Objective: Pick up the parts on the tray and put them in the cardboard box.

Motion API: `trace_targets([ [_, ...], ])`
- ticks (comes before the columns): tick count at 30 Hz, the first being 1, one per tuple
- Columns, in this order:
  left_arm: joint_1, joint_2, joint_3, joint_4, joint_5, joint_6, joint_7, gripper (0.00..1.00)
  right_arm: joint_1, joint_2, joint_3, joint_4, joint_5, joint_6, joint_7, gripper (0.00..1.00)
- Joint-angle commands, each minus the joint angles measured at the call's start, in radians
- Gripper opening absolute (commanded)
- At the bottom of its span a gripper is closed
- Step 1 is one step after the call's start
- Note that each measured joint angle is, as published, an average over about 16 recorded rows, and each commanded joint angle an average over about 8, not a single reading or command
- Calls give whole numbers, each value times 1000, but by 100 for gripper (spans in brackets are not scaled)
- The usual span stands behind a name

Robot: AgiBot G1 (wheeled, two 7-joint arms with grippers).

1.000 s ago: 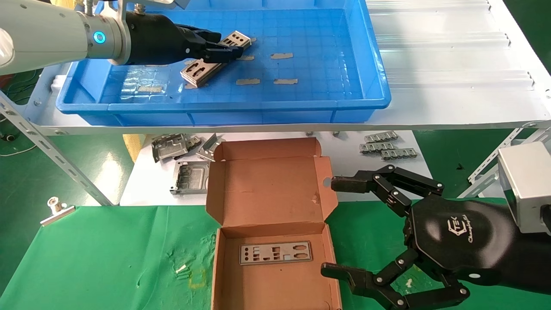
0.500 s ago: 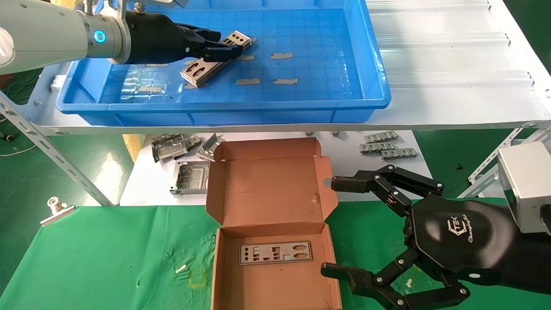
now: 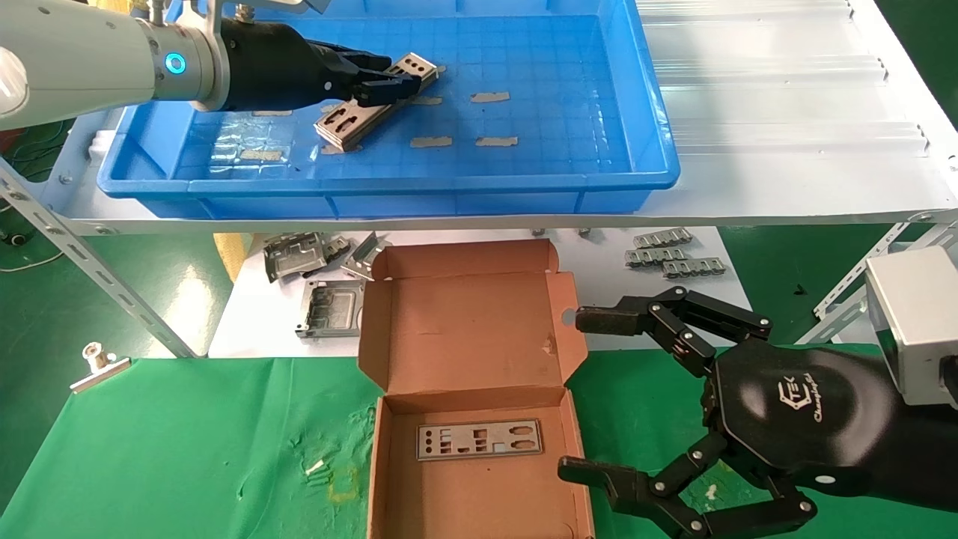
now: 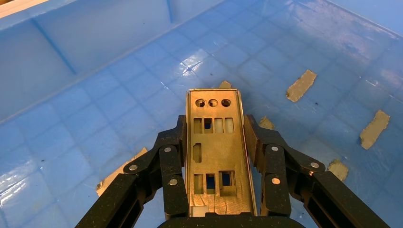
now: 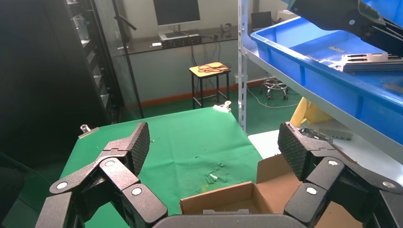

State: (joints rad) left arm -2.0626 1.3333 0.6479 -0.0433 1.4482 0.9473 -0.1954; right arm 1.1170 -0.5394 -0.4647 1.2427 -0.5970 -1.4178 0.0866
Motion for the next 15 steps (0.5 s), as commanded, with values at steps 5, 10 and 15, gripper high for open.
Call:
trace_targets([
  [5, -10, -5, -2, -3, -5, 11, 6, 0, 0, 0, 0, 0, 0, 0, 0, 100],
  [10, -18, -10, -5, 2, -10, 16, 13, 22, 0, 0, 0, 0, 0, 0, 0, 100],
  [15, -21, -10, -6, 10, -12, 16, 15, 68, 0, 0, 0, 0, 0, 0, 0, 100],
])
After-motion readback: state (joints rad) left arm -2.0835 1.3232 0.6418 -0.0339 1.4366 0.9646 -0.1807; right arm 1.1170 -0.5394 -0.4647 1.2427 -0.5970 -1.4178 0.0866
